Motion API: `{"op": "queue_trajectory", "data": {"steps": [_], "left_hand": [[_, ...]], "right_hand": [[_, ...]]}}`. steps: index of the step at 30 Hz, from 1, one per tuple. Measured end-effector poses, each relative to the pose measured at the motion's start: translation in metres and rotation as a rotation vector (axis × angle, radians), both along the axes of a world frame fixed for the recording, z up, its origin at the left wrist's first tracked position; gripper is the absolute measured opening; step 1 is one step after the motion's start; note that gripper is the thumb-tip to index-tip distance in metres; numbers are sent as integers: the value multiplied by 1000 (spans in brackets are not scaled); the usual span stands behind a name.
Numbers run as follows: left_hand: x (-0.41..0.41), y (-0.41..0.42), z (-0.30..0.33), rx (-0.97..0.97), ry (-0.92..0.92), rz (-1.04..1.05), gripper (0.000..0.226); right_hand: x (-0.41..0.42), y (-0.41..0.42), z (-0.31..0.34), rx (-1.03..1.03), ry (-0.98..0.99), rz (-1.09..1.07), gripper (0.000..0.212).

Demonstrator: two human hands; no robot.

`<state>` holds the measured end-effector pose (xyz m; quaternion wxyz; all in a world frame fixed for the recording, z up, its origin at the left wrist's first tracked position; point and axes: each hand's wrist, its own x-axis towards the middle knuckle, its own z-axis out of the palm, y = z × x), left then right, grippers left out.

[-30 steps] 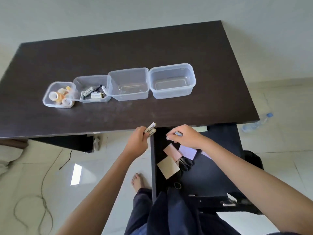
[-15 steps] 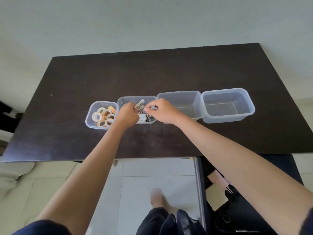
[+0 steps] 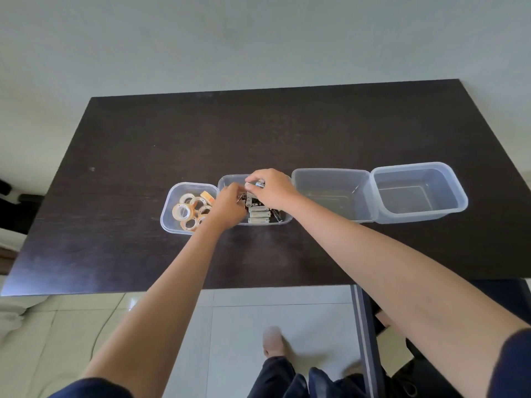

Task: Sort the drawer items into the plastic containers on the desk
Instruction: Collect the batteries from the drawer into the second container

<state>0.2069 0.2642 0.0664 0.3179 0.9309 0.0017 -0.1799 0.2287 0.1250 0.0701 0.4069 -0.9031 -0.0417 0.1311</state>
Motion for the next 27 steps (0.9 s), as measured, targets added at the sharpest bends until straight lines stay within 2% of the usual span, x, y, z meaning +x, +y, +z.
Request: {"op": "queue_trajectory", "data": {"steps": [5, 9, 12, 18, 22, 27], "left_hand": [[-16, 2, -6, -108, -112, 134, 39], [-34, 1, 0, -120, -175, 243, 50], [-51, 0, 3, -80, -230, 205, 47], [-92, -11, -4, -127, -382, 143, 37], [-132, -42, -12, -159, -471, 106, 31], [-197, -103, -34, -218, -498, 20, 31]], "right_hand": [[6, 13, 0, -114, 35, 80, 23], [2, 17, 3, -135, 56, 129, 33], [-6, 11, 8, -101, 34, 151, 35], [-45, -30, 27, 14, -150, 98, 26], [-94, -81, 34, 38, -285, 37, 18], [-173, -160, 26, 53, -281, -3, 18]]}}
